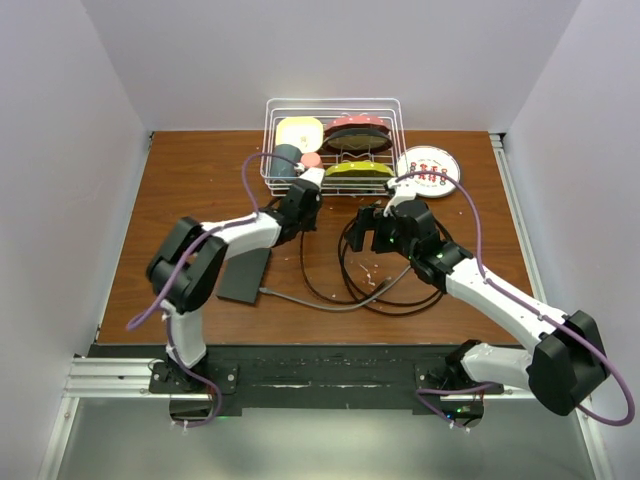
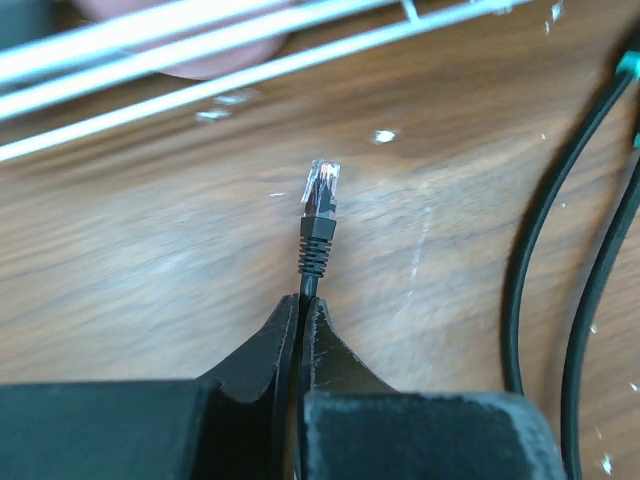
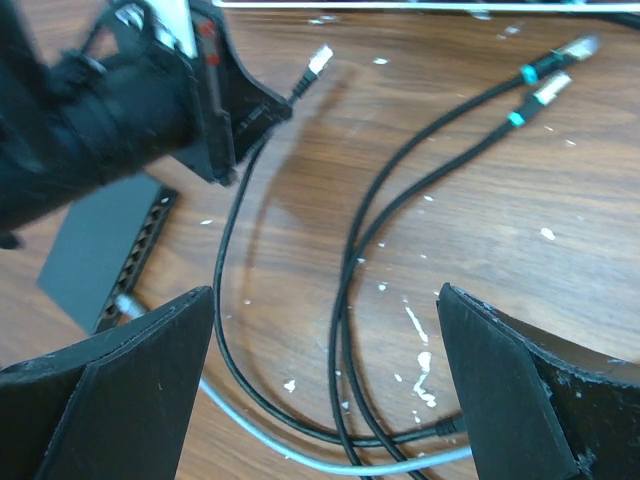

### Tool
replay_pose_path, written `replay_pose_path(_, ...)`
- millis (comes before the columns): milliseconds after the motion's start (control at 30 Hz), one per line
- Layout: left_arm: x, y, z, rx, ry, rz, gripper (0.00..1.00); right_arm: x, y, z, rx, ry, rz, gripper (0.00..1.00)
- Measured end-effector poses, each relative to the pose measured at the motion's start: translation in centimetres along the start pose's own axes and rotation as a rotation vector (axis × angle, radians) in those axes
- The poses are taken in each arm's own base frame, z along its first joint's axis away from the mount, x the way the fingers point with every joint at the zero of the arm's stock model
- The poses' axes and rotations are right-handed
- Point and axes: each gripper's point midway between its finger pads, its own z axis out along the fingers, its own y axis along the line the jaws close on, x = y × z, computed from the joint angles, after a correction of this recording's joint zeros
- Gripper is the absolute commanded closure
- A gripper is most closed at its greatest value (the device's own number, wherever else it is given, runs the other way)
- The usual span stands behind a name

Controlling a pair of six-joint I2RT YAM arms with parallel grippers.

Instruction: Insert the plug into the switch port

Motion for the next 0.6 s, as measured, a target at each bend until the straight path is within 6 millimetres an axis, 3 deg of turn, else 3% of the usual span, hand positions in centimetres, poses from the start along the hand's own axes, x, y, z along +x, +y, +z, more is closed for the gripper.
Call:
replay_pose_path(200, -4.7, 1.5, -7.1, -0.016, -0.140, -0.058, 1.00, -0.5, 3.0, -0.1, -0.169, -0.016, -0.014, 0.03)
replay_pose_path(300, -5.9, 1.9, -10.9, 0.023, -0.232, -0.131, 1.00, -0.7, 4.9, -0.4, -0.276, -0.030, -0.017, 0.03)
replay_pose_path(367, -5.6, 2.0, -12.5, 0.061, -0.273, -0.181, 1.00, -1.0, 6.2, -0.5, -0.351, -0.042, -0.012, 0.03)
replay_pose_path(467, -3.3, 1.9, -14.2, 0.136, -0.306, -0.250, 1.00, -1.1, 8.0, -0.3, -0.461, -0.056, 0.009, 0.05)
replay_pose_path(600, 1.6, 2.0, -15.2, 0.206, -0.293, -0.329, 1.00, -0.5, 9.6, 0.3, -0.571, -0.047, 0.062, 0.07)
